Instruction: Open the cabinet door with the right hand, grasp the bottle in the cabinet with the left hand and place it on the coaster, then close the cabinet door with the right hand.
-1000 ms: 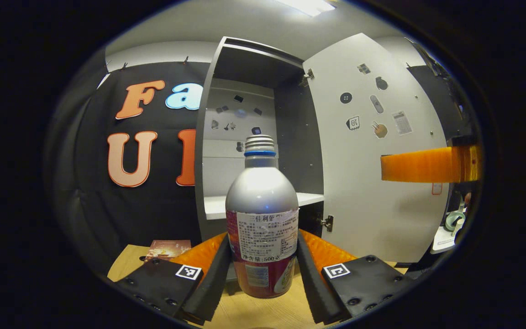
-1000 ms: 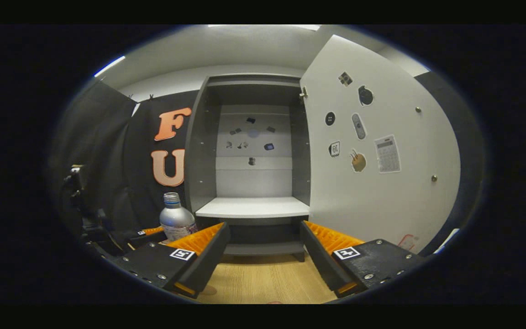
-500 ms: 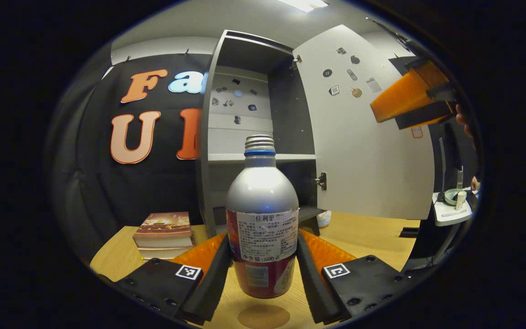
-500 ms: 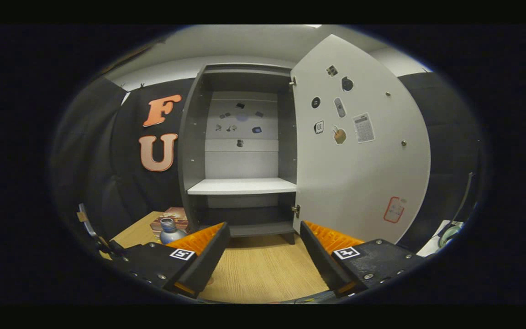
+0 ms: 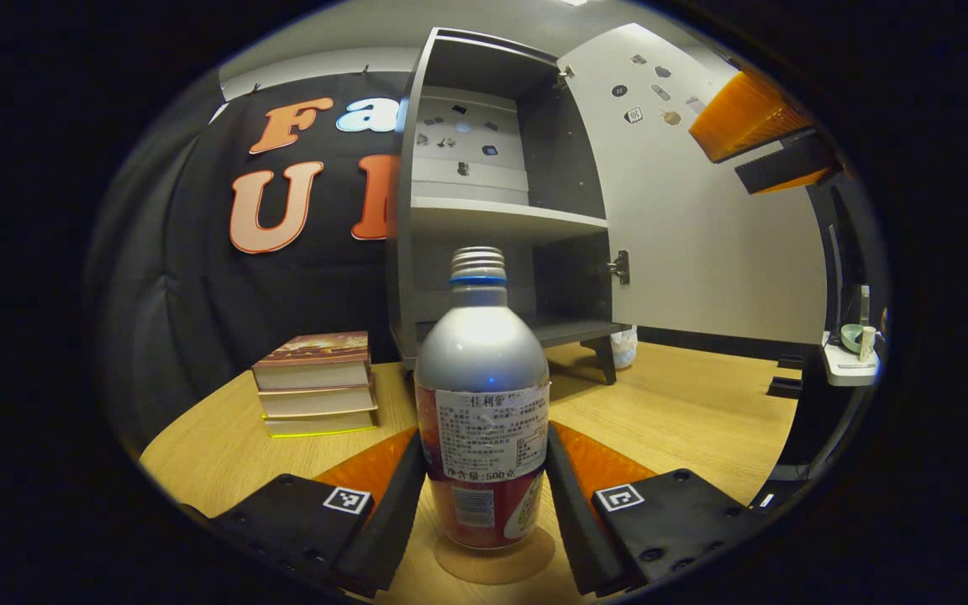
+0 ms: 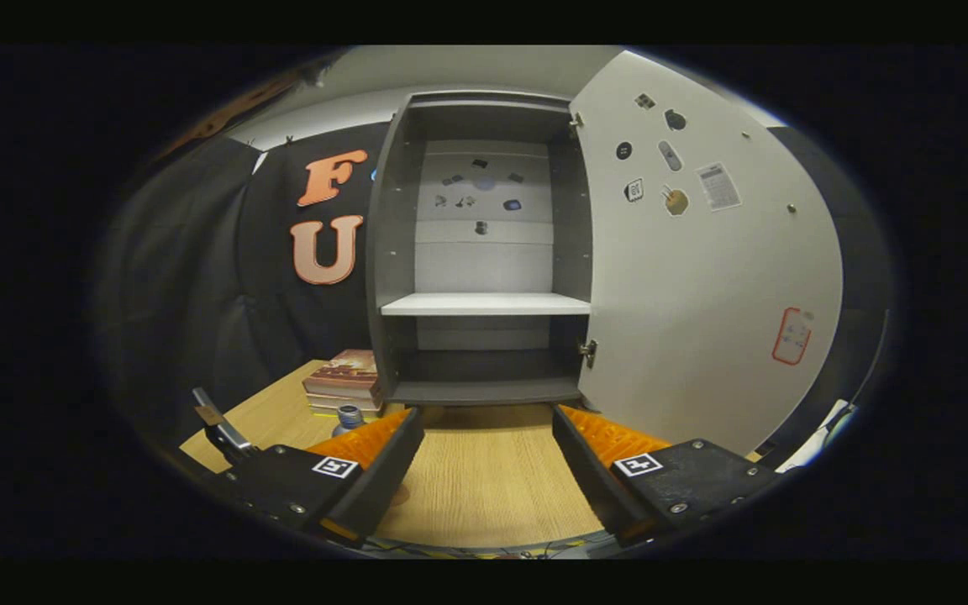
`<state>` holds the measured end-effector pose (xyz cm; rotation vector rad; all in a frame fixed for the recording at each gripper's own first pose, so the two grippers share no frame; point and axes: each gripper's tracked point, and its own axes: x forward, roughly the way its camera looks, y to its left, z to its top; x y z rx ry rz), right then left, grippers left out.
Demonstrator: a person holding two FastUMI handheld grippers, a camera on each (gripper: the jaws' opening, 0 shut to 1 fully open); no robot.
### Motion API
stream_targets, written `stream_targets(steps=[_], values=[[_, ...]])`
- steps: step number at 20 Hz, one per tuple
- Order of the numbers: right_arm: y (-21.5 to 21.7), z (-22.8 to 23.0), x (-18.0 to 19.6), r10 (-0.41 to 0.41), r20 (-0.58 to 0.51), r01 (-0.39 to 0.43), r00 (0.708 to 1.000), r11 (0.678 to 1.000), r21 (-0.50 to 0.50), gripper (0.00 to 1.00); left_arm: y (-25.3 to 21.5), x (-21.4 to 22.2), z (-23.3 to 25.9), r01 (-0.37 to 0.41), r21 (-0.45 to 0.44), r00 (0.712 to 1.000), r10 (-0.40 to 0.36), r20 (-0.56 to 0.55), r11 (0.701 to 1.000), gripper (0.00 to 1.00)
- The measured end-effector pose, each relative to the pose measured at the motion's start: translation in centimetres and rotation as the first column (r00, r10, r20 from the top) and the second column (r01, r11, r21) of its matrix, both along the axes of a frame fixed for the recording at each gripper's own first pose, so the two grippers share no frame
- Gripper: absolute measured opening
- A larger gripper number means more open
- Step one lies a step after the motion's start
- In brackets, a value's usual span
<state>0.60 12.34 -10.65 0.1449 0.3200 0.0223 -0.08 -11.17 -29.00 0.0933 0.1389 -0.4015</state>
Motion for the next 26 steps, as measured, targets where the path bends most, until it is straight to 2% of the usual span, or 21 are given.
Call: stream_targets(steps=[3, 5, 7, 14, 24, 26], values=[[0.1, -1.0, 0.1, 0.011, -0.029, -0.012, 1.000, 1.000, -0.006, 0.95, 0.1, 0.0, -1.4, 0.001, 0.012, 0.999, -0.001, -0.039, 1.000, 0.82], [0.3, -0.9, 0.3, 0.016, -0.027, -0.016, 1.000, 1.000, 0.001, 0.95, 0.1, -0.5, -2.2, -0.002, -0.012, 0.997, 0.001, -0.081, 1.000, 0.82], [0.4, -0.8, 0.5, 0.016, -0.023, -0.016, 1.000, 1.000, 0.004, 0.95, 0.1, -0.7, -2.0, -0.006, -0.018, 0.998, 0.005, -0.068, 1.000, 0.83], [0.4, -0.9, 0.3, 0.015, -0.035, -0.015, 0.999, 1.000, -0.005, 0.95, 0.1, -2.2, -2.0, 0.016, 0.051, 0.998, -0.014, -0.055, 0.999, 0.85], [0.0, 0.1, -1.2, -0.004, -0.035, 0.005, 0.999, 1.000, 0.022, 0.95, 0.5, -2.0, -2.5, -0.009, 0.044, 0.993, 0.014, -0.119, 0.999, 0.88], [0.2, 0.4, -1.5, -0.005, -0.038, 0.007, 0.999, 0.998, 0.058, 0.95, 0.6, -1.6, -1.6, -0.021, 0.048, 0.993, 0.027, -0.113, 0.999, 0.88]])
